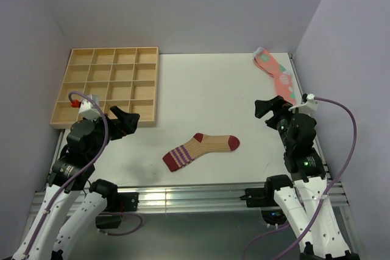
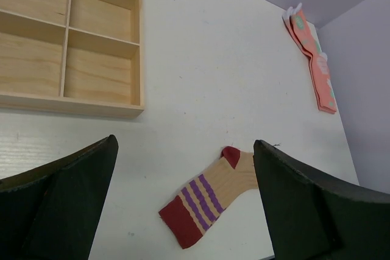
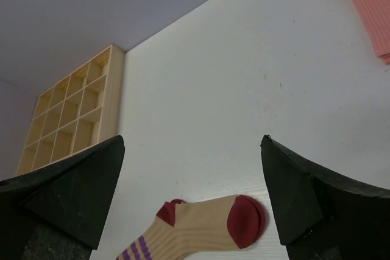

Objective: Roll the socks
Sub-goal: Fold the sock at the center of the board.

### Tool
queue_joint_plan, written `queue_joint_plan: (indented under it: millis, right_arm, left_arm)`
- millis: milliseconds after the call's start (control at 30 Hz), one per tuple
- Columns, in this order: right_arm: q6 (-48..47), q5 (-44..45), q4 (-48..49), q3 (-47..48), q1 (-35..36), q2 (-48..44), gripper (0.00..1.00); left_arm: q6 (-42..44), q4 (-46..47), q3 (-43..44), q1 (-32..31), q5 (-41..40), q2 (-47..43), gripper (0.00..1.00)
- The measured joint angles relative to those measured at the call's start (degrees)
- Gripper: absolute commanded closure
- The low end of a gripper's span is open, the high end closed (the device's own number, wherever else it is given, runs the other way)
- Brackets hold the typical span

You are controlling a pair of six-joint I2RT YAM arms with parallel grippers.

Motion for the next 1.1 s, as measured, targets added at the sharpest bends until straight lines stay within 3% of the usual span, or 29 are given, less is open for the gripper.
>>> queue_joint_plan:
  millis: [200, 367, 567, 767, 1100]
  right_arm:
    - [0.00, -0.11, -0.07, 0.00, 0.00, 1.38, 0.00]
    - [0.07, -1.14, 0.04, -0.94, 0.00, 5.60, 0.07]
    - [1.40, -2.19, 0.26, -5.84, 0.00, 11.65, 0.18]
    - [4.15, -2.36, 1.20, -13.20, 0.59, 16.41, 0.21]
    - [9.86, -0.94, 7.67, -16.17, 9.66, 23.37, 0.30]
  left_arm:
    - [0.15, 0.00, 0.00, 0.00, 0.20, 0.00, 0.00]
    - [0.15, 0.00, 0.00, 0.00, 0.22, 0.00, 0.01]
    - [0.15, 0.00, 0.00, 0.00, 0.46, 0.00, 0.01]
    - [0.15, 0.00, 0.00, 0.00, 0.61, -0.07, 0.01]
    - [0.15, 0.02, 0.00, 0.00, 0.63, -0.31, 0.01]
